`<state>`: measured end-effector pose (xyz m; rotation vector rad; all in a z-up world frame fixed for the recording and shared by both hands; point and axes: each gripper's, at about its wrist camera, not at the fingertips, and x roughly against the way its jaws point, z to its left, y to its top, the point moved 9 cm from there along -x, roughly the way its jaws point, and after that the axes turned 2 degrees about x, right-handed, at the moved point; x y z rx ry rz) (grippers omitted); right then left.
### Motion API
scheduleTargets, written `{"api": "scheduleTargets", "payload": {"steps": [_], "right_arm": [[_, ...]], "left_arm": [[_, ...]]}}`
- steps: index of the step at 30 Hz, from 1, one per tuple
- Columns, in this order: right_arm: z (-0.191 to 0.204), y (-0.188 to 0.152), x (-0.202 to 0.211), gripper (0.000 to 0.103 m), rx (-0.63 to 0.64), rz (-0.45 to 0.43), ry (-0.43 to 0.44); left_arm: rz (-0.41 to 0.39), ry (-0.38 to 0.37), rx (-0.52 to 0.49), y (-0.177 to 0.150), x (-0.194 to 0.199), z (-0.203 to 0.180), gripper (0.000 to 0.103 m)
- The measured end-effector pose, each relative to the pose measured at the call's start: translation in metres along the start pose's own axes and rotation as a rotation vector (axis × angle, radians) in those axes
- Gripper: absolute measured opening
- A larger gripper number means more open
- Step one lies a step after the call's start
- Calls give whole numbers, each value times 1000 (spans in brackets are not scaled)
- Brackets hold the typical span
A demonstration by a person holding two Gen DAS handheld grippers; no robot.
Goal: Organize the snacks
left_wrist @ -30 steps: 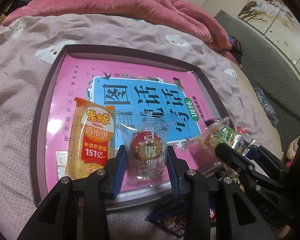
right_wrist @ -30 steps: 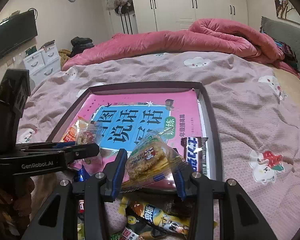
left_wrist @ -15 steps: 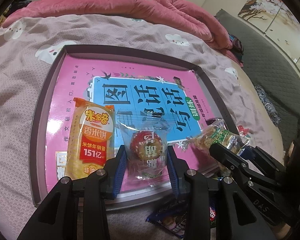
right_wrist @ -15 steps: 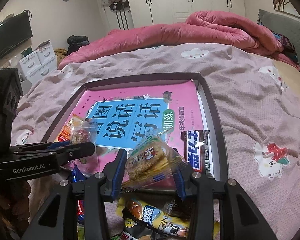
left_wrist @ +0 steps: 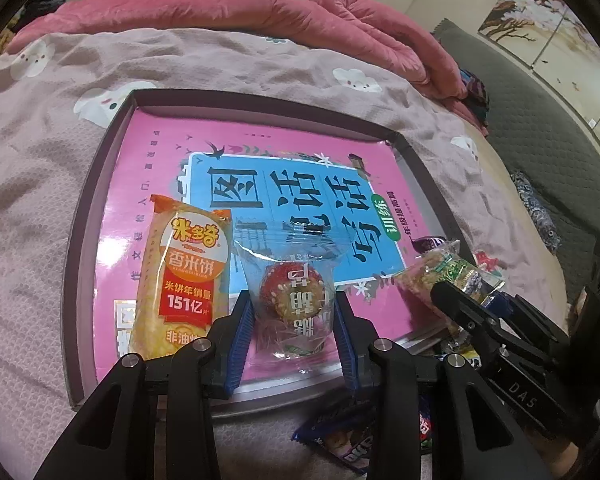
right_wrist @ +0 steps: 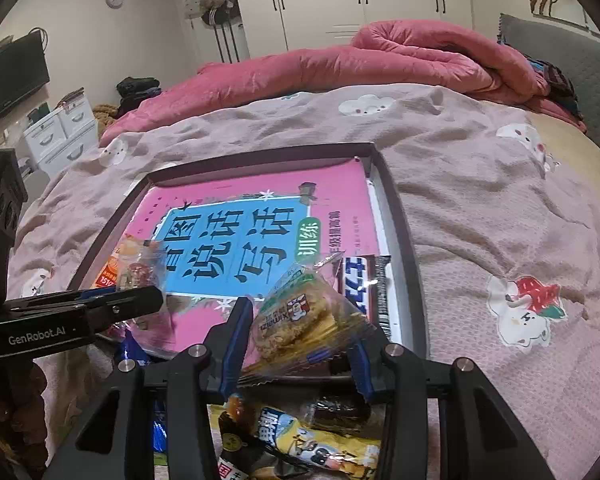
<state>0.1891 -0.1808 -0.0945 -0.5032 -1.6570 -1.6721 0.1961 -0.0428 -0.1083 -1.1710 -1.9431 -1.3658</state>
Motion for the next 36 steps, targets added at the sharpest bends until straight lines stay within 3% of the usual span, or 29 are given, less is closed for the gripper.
{"api": "scheduleTargets", "payload": {"steps": [12,36], "right_arm": [[-7,-5,6,53,-7,2,-19],[-19,-9,13,54,-25,13,-71]], "left_arm": [[-1,-6,1,0,1,-1,40],[-32,1,3,4,20,-3,47]]}}
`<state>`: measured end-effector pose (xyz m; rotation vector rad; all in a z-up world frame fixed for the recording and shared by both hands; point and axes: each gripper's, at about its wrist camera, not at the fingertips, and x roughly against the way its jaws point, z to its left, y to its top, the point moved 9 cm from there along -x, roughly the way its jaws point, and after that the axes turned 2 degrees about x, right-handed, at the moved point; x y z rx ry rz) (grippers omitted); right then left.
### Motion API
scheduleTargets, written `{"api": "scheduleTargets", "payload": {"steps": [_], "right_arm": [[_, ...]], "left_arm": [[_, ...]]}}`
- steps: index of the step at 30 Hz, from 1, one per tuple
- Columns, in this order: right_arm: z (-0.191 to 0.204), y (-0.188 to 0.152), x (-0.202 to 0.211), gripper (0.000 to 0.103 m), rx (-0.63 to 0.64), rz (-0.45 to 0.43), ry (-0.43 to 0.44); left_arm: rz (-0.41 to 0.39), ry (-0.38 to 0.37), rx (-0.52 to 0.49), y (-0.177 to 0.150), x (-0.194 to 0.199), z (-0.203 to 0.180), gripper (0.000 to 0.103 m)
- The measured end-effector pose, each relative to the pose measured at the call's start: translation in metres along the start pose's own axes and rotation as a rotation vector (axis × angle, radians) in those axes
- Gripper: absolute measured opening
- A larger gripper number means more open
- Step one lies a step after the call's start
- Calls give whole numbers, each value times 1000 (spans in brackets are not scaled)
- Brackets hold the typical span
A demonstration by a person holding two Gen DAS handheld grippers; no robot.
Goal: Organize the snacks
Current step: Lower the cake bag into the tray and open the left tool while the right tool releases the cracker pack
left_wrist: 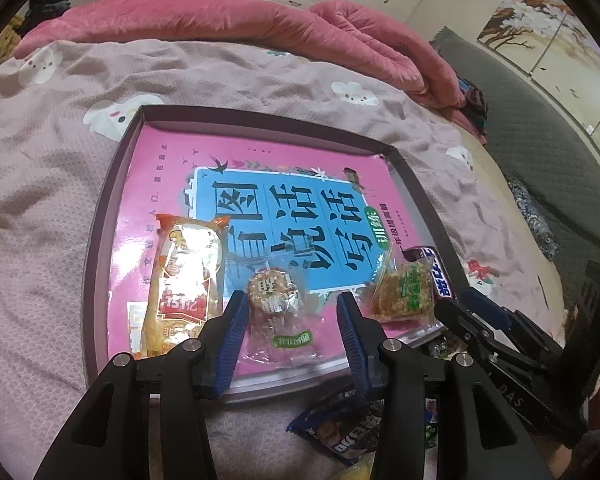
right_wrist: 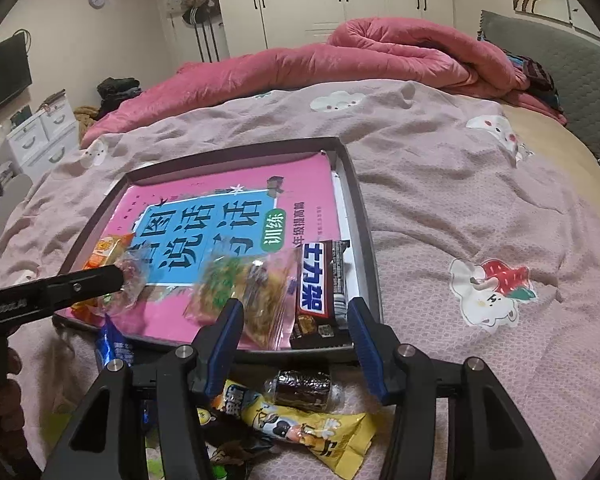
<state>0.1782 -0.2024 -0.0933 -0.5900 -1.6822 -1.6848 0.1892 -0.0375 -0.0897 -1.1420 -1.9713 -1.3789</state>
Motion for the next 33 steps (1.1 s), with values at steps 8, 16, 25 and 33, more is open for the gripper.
{"api": "scheduleTargets", "payload": {"steps": [8,16,25,33], "right_arm": [[1,2,3,54,0,-14,11],[5,10,14,56,2,-46,42],[4,18,27,60,-12,-78,66],[0,21,37,63,-26,-98,71]], "left_arm": [[-16,6,5,2,9,4,47],[-31,3,-2,5,20,1,54],[-48,7,-6,7,30,0,59],[-58,10,-11,6,39,-1,71]]}}
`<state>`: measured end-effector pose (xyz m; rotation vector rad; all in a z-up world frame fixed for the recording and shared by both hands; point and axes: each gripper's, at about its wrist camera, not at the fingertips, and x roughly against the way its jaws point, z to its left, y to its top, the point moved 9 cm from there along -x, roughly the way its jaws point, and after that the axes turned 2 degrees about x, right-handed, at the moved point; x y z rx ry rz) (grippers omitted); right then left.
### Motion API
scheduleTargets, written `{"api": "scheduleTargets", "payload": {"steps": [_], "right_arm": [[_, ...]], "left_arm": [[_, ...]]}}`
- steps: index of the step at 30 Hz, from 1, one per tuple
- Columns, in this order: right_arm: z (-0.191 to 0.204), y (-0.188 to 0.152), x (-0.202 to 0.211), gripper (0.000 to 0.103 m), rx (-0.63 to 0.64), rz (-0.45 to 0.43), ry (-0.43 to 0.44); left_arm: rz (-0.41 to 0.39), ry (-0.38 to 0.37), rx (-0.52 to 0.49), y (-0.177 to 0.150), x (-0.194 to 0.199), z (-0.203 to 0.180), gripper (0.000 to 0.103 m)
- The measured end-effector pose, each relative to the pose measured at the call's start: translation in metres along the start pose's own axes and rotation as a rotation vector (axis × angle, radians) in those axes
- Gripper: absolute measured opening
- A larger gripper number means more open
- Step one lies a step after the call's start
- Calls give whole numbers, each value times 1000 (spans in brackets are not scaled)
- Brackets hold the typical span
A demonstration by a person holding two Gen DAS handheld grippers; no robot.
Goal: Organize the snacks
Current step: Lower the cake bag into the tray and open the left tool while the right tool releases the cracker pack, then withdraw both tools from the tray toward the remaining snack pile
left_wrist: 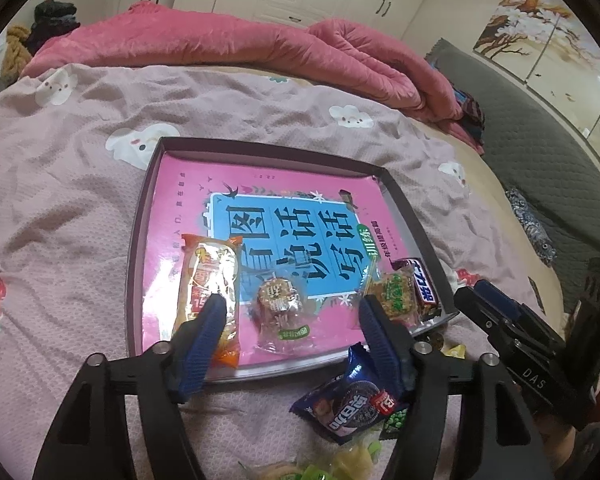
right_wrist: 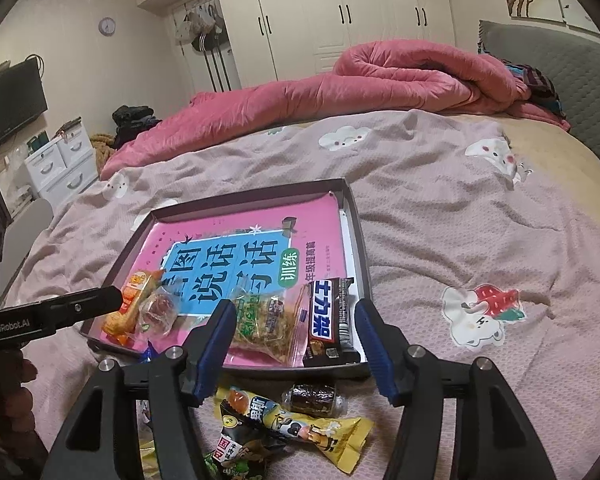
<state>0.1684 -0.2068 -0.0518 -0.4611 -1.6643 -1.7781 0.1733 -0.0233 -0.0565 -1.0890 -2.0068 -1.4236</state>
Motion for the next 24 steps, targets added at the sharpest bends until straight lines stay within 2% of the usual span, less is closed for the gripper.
{"api": "scheduleTargets", "payload": {"steps": [10,13,24], "right_arm": [[0,1,11,68,-11,-19,18],[2,2,14,75,-6,-30,19],[3,1,24,76,1,-44,17]], "left_arm": [[0,13,-24,-2,7,-4,72],[-3,15,-28,-2,10,-4,72],[-4,35,-33,-3,17,-1,72]]}}
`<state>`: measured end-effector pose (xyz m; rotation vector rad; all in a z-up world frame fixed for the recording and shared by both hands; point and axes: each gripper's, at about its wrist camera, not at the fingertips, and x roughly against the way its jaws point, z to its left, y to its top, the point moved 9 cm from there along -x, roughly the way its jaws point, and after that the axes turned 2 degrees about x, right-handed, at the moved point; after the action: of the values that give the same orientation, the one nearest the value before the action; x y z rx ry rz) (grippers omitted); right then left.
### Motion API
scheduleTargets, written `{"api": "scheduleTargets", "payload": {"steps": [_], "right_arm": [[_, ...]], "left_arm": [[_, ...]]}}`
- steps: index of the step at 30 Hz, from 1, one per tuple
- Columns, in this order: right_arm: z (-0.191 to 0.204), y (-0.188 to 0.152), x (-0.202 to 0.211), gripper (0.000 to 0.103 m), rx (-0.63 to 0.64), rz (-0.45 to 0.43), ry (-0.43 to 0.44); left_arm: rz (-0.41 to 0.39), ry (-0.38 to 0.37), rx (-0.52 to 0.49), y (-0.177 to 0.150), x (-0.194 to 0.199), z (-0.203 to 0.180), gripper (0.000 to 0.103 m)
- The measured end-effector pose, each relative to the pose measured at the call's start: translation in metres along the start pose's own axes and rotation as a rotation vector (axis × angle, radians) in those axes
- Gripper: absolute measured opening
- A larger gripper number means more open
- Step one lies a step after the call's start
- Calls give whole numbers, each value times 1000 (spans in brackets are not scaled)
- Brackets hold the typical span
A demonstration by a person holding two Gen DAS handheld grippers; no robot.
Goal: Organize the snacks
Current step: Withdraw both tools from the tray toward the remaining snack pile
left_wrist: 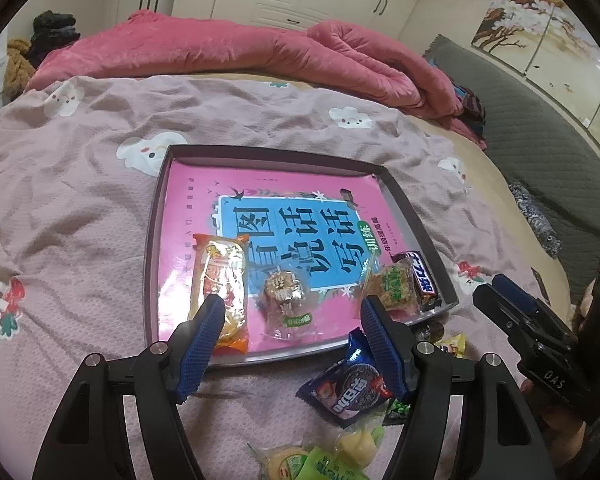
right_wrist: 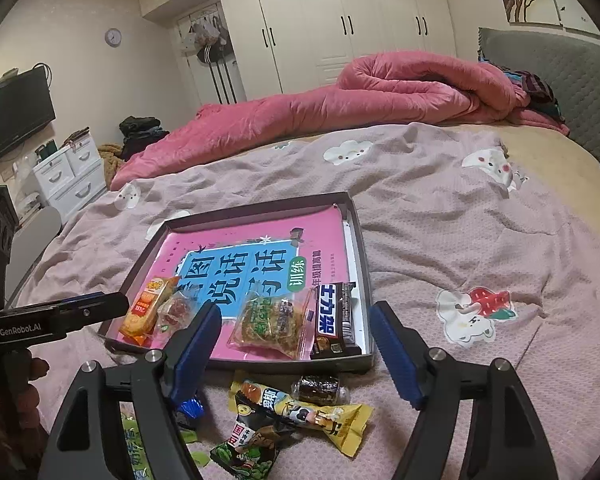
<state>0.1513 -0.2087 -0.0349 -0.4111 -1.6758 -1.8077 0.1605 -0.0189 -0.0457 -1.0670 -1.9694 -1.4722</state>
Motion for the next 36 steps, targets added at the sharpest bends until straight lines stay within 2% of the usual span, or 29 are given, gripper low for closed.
{"api": "scheduleTargets", "payload": {"steps": [10,17,36], "right_arm": [[5,-10,15,77,1,0,9],[20,-19,20,77,49,11,26],[34,-35,28,77,80,43,46]], "left_arm": [[-7,-4,-19,-6,8,-6,72],[-10,1,-33,-9,13,-9,72],[14,-1,-66,-25,21,-18,72]]}}
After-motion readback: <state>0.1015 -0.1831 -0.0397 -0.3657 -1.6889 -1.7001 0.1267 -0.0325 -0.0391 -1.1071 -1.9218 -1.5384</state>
